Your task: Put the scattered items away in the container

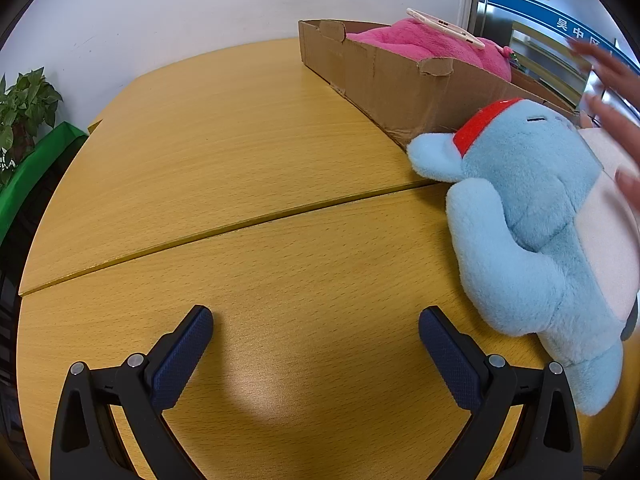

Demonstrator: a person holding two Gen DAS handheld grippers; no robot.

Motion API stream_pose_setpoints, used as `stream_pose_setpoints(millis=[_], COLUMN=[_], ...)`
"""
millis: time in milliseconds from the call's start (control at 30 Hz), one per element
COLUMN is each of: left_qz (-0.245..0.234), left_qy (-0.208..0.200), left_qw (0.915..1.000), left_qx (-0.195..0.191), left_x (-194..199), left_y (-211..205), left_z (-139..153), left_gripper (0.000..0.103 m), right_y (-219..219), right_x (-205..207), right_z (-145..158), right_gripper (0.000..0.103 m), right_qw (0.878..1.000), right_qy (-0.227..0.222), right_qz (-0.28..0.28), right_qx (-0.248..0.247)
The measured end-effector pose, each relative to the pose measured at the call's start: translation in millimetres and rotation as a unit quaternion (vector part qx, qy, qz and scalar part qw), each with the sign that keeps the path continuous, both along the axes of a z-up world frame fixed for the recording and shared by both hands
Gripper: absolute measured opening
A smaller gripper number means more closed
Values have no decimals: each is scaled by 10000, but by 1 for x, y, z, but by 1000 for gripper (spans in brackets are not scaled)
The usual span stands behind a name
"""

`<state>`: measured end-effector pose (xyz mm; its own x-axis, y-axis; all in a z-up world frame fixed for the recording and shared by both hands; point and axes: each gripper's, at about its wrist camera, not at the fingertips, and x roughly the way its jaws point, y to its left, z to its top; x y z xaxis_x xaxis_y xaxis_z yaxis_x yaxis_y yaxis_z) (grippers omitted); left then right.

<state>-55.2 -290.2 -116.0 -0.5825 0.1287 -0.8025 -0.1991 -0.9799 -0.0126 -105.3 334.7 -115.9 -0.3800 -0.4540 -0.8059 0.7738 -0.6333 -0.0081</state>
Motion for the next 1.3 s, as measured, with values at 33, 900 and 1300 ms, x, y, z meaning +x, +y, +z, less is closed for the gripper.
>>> stream_pose_setpoints(millis=[33, 900, 1300], left_qz=[0, -1, -2], left_qy=[0, -1, -1], left_qw=[10000, 10000, 10000], left_qx=[0, 2, 3], left_x=[0, 1, 3], left_y=[0, 2, 2], left_z=[0, 0, 1], left_gripper=[103, 103, 103], right_y=[0, -1, -2], right_x=[0, 0, -1], right_z=[0, 0, 0], right_gripper=[103, 103, 103], right_qw=[10000, 10000, 10000], right_qy=[0, 0, 1], right_qz=[0, 2, 2], right_qx=[0, 1, 3])
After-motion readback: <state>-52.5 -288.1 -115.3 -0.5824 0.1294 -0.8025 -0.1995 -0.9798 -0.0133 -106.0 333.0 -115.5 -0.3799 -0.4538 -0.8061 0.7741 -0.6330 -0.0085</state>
